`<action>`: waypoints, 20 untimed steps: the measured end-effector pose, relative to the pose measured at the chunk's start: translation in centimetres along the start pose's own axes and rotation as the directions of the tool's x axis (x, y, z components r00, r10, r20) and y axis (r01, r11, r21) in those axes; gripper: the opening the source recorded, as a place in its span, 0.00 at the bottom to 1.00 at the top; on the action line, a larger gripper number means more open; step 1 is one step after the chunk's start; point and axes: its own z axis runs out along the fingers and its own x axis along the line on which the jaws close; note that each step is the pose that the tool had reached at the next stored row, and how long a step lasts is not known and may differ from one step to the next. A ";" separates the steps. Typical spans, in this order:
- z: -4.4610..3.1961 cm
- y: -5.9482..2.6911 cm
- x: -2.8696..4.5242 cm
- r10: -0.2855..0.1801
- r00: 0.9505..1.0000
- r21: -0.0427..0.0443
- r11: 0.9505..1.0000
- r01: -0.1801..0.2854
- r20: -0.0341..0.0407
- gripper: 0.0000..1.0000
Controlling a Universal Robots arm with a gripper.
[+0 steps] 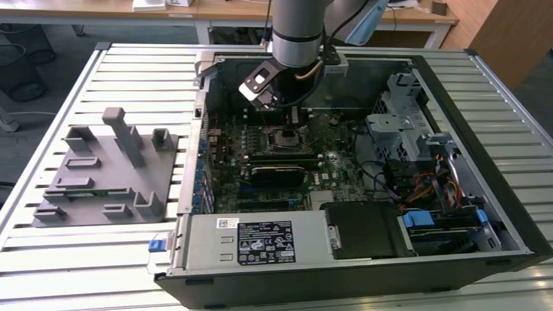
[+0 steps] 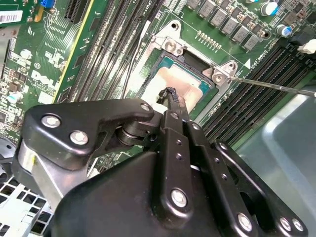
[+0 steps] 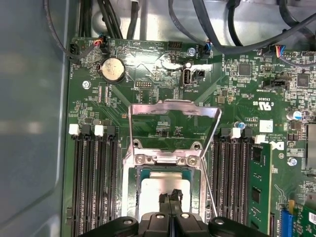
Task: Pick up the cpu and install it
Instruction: 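Close the cpu cover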
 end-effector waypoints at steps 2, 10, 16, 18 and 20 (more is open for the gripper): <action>-0.17 0.00 -0.01 0.000 1.000 0.000 1.000 0.000 0.000 0.11; -0.83 0.01 -0.04 0.000 1.000 0.000 1.000 0.000 0.002 0.11; -1.42 0.02 -0.06 0.000 1.000 0.000 1.000 0.000 0.002 0.11; -1.63 0.02 -0.07 0.000 1.000 0.000 1.000 0.000 0.002 0.11; -1.88 0.03 -0.08 0.000 1.000 0.000 1.000 0.000 0.003 0.11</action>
